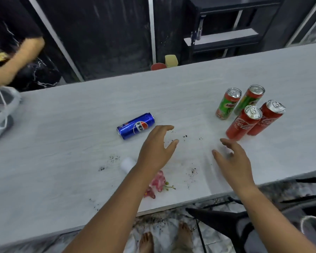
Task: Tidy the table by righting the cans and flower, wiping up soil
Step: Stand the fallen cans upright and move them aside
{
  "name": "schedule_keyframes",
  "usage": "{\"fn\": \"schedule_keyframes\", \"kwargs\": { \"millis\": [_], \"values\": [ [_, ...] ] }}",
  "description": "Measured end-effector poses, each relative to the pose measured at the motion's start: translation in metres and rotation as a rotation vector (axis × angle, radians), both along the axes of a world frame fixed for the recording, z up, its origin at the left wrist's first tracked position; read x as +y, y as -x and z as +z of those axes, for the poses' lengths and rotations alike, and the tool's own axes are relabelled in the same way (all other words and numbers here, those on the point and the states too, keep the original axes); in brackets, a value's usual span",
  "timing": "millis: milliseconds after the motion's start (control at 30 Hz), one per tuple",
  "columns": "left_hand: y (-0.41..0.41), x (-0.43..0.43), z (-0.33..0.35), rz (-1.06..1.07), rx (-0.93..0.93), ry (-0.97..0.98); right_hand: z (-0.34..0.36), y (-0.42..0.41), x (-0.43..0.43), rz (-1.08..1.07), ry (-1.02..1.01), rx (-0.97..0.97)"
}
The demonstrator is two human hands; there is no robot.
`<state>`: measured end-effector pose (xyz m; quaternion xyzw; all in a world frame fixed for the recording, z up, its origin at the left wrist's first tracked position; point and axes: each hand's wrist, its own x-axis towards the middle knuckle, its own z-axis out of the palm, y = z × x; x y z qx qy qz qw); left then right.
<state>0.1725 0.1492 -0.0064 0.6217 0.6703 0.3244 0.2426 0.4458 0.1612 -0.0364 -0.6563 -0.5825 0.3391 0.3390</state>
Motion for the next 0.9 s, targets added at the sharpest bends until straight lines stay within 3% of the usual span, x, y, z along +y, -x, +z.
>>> {"fn": "schedule_keyframes", "kwargs": {
  "millis": [233,467,667,900],
  "values": [
    [0.124,-0.044,-0.003,0.289,0.056,-0.124,0.02,0.089,0.013,0.229,-0.065,0.017],
    [0.253,-0.113,-0.065,0.459,0.207,0.015,0.028,0.163,0.06,0.453,-0.057,-0.068],
    [0.268,-0.129,-0.084,0.402,0.268,-0.03,0.029,0.204,0.106,0.691,0.02,-0.271],
    [0.264,-0.131,-0.077,0.412,0.262,-0.04,0.02,0.211,0.119,0.682,-0.024,-0.321]
  ]
}}
